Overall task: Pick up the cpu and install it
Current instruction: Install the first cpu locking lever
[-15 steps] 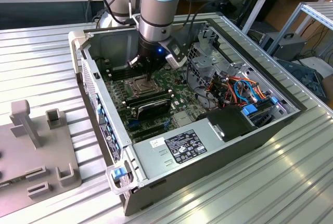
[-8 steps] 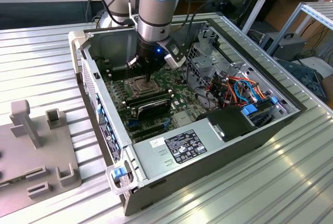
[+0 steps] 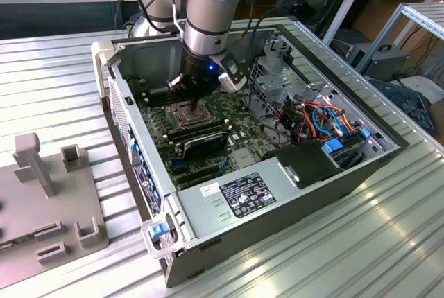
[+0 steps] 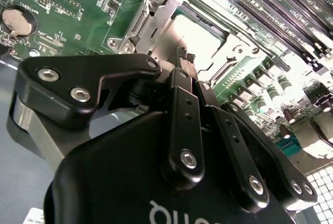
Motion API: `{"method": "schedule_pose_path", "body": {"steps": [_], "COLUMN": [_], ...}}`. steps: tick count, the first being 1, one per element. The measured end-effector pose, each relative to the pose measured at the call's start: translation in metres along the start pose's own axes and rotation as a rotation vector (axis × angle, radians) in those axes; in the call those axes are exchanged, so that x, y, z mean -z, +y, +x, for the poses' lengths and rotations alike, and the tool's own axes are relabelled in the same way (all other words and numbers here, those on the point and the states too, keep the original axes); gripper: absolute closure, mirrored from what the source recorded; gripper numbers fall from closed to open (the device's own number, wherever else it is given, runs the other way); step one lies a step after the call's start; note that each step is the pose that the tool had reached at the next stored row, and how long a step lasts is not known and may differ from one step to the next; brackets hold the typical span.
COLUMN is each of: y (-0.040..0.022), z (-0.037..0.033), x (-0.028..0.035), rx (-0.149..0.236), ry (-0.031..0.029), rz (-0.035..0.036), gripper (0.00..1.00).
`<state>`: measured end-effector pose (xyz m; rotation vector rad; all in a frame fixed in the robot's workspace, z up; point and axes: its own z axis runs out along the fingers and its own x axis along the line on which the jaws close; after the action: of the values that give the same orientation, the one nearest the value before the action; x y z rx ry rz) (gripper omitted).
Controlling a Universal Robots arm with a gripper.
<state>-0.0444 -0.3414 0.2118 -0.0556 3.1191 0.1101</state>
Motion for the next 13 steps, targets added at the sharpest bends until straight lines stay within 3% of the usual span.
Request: {"method": "schedule_pose_path", "body": {"steps": [3,9,13], "y": [0.0002,0.0013,-0.0011], "z": [-0.0001,-0.0004,-0.0004], "x": [0.0021,0.0182,0.021], "rx": [0.0,0.0,0.0], "ry": [0.0007,0.0007,0.0008], "rz": [-0.0002,-0.0001,0.0004], "gripper": [0.89,0.89,0.89]}}
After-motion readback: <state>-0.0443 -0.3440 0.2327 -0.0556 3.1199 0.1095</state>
